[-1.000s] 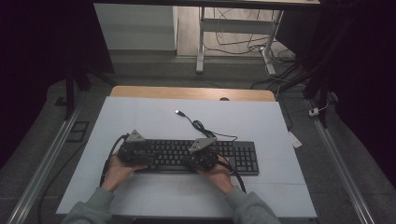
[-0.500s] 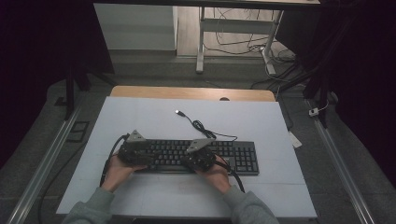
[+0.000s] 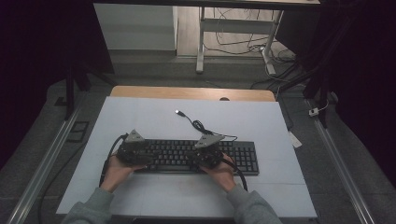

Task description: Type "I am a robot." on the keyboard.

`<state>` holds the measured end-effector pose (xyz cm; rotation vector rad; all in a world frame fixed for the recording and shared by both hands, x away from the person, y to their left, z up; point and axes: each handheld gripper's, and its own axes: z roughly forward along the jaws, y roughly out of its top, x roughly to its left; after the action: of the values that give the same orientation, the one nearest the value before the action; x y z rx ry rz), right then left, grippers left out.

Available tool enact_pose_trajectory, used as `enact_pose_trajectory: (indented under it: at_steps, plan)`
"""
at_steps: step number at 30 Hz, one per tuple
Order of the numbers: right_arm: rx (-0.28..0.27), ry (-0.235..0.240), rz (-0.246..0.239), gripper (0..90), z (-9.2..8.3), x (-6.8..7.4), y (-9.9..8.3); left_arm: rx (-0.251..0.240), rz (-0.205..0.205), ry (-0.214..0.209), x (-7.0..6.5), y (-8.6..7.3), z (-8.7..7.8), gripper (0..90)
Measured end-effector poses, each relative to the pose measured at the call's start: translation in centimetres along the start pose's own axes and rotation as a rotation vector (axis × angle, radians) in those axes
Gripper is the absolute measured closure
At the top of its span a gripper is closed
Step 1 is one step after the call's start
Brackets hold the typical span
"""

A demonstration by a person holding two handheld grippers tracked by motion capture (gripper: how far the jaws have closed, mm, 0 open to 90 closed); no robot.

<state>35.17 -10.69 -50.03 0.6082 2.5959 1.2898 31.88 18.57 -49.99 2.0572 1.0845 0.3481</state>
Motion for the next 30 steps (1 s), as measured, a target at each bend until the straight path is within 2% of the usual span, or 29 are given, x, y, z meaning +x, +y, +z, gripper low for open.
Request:
enact_pose_trajectory:
  at_steps: [8, 12, 17, 24, 30]
  plan:
    - [-0.015, -0.040, 0.038, 89.4, -2.3, -1.0, -1.5, -0.003, 0.005, 0.000, -0.1, 0.0, -0.1, 36.6]
    - [-0.021, -0.075, 0.051, 76.0, -3.7, -1.4, -2.3, -0.001, 0.007, 0.001, -0.2, 0.0, -0.1, 36.6]
    - [-0.041, -0.118, 0.063, 65.2, -5.3, -1.9, -3.3, -0.003, 0.009, 0.002, -0.2, 0.0, -0.2, 36.6]
    - [-0.048, -0.156, 0.078, 59.0, -7.5, -2.5, -5.0, -0.005, 0.006, 0.004, -0.2, 0.0, -0.2, 36.3]
    - [-0.050, -0.170, 0.086, 57.1, -8.9, -2.7, -6.4, -0.009, 0.008, 0.005, -0.2, 0.0, -0.3, 36.3]
